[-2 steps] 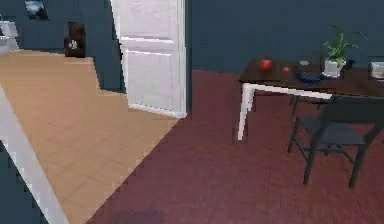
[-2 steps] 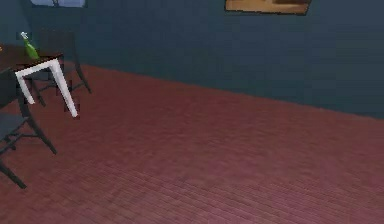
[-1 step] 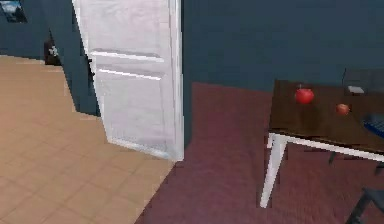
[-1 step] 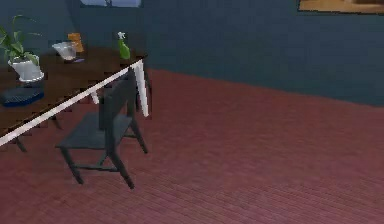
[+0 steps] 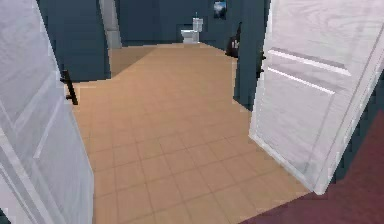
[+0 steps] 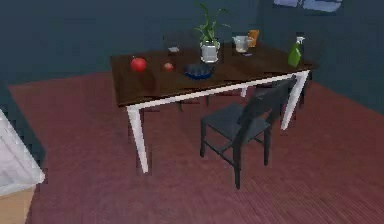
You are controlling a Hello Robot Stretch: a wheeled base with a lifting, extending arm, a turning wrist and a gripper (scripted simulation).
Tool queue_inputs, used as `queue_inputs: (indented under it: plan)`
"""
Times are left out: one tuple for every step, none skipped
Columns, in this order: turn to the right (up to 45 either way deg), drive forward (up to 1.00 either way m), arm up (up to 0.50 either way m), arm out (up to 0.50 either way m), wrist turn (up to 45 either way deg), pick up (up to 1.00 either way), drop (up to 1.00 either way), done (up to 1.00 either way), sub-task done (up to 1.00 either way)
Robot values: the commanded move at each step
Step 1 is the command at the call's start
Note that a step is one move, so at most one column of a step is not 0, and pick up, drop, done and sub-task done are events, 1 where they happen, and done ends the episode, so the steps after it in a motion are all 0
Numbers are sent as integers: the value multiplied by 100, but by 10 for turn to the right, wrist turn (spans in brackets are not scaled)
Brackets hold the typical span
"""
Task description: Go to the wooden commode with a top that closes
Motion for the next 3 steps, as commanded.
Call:
queue_inputs:
  plan:
    - [0,100,0,0,0,0,0,0,0]
    - [0,100,0,0,0,0,0,0,0]
    - [0,100,0,0,0,0,0,0,0]
